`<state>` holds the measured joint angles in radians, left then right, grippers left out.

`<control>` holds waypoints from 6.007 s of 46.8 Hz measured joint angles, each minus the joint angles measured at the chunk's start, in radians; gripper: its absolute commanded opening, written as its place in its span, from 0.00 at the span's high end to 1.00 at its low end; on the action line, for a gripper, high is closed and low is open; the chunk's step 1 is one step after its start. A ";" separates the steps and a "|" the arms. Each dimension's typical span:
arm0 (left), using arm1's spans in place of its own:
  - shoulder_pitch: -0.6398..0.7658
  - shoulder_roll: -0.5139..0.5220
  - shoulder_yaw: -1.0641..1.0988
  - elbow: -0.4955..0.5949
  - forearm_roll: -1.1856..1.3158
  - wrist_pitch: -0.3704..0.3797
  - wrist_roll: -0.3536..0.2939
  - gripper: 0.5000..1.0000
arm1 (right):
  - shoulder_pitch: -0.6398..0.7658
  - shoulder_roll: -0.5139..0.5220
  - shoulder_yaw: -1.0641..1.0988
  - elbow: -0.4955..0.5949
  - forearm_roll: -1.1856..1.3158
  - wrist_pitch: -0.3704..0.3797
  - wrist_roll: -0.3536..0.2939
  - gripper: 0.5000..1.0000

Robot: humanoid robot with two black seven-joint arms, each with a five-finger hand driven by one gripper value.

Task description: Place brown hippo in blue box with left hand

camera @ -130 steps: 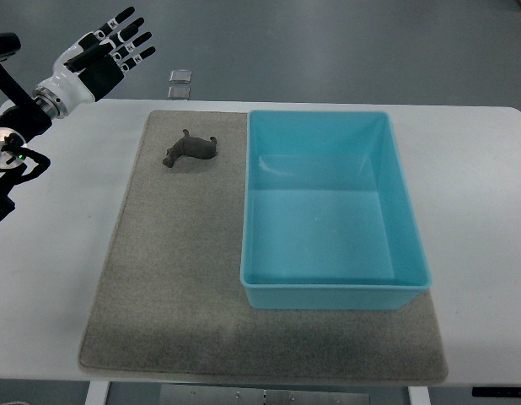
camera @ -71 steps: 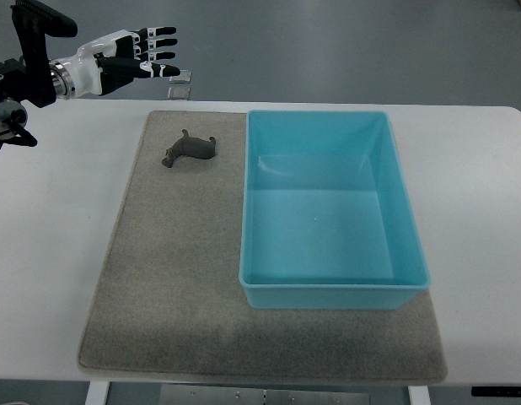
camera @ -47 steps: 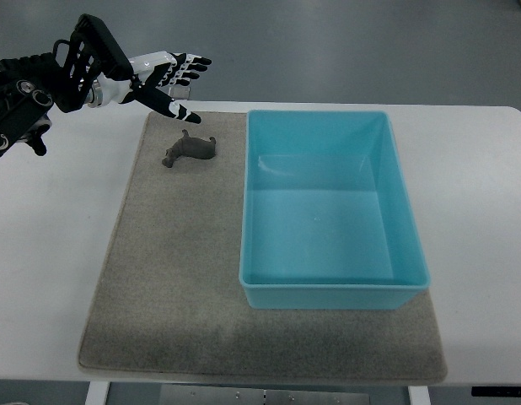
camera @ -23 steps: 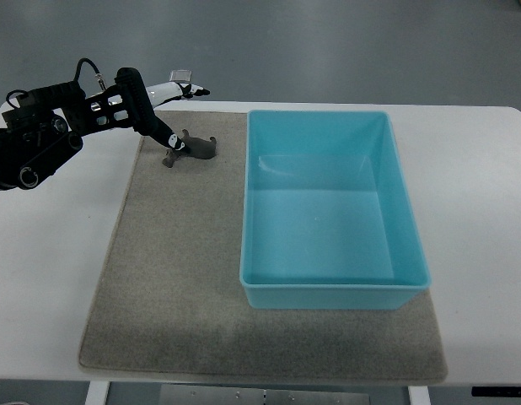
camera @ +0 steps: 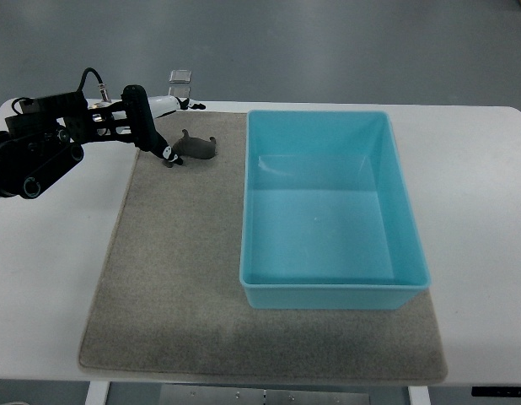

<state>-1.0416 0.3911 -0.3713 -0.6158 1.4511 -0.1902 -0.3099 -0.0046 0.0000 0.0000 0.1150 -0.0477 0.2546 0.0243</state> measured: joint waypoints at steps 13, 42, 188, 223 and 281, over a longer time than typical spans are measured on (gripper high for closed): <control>-0.002 -0.020 0.020 0.000 0.034 0.001 0.000 0.54 | 0.000 0.000 0.000 0.000 0.000 0.000 -0.001 0.13; -0.006 -0.032 0.025 -0.001 0.037 0.000 0.000 0.93 | 0.000 0.000 0.000 0.000 0.000 0.000 0.000 0.13; -0.081 -0.013 0.064 -0.499 -0.453 -0.055 0.061 0.00 | 0.000 0.000 0.000 0.000 0.000 0.000 0.000 0.13; -0.002 0.155 0.043 -0.235 -1.453 -0.277 0.075 0.00 | 0.000 0.000 0.000 0.000 0.000 0.000 -0.001 0.13; 0.097 0.164 -0.109 -0.128 -1.733 -0.421 0.299 0.00 | 0.000 0.000 0.000 0.000 0.000 0.000 0.000 0.13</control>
<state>-0.9450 0.5552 -0.4802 -0.7438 -0.2820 -0.6110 -0.0105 -0.0046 0.0000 0.0000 0.1151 -0.0477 0.2546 0.0240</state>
